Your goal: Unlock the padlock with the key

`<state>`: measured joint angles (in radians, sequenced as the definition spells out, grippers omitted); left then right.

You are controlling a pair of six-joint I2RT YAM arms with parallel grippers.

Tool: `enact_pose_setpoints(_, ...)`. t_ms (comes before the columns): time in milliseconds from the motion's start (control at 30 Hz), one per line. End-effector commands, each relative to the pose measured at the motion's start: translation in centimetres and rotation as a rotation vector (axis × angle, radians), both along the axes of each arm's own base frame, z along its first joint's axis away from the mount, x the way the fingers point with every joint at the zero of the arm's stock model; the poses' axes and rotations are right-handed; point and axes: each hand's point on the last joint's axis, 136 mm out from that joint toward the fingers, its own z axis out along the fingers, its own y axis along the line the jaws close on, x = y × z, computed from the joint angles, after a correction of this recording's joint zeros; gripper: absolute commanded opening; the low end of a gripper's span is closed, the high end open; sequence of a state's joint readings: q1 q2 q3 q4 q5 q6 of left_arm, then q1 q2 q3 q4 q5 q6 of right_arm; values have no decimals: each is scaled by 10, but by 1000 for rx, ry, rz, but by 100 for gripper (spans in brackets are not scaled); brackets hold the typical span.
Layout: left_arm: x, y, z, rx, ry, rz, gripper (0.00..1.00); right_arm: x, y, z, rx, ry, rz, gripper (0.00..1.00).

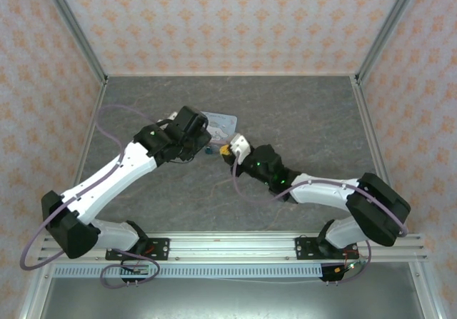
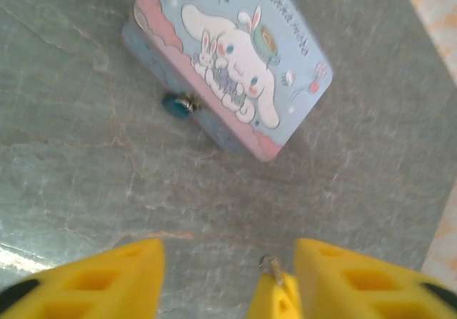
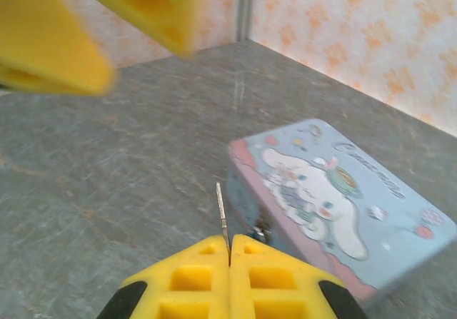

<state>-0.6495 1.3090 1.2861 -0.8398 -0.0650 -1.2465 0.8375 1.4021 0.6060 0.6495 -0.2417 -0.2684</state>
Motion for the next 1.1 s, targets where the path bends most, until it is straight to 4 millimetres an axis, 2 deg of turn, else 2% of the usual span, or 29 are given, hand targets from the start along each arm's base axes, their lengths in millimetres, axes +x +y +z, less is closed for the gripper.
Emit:
enact_pose_setpoints(0, 8, 23, 15, 167, -143, -82, 69, -6, -12, -21, 55, 216, 25, 0)
enact_pose_setpoints(67, 10, 22, 15, 186, -206, -159, 81, 1, -19, -26, 104, 308, 31, 0)
enact_pose_setpoints(167, 11, 22, 10, 198, -269, -253, 90, 14, -26, -23, 223, 428, 36, 0)
enact_pose_setpoints(267, 12, 25, -5, 176, -288, -331, 92, 29, -24, -14, 322, 522, 71, 0)
enact_pose_setpoints(400, 11, 18, -27, 124, -334, -454, 93, 49, -9, -2, 398, 627, 140, 0)
enact_pose_setpoints(467, 10, 17, -41, 127, -343, -499, 94, 69, -3, -4, 435, 692, 131, 0)
enact_pose_setpoints(600, 10, 12, -67, 114, -362, -569, 94, 102, 10, -17, 455, 788, 100, 0)
enact_pose_setpoints(767, 17, 9, -91, 77, -354, -565, 95, 133, 20, -41, 363, 851, 11, 0)
enact_pose_setpoints(900, 23, 8, -101, 77, -348, -561, 95, 142, 19, -58, 305, 882, -46, 0)
enact_pose_setpoints(1067, 28, 9, -111, 89, -333, -549, 95, 136, 19, -84, 191, 940, -94, 0)
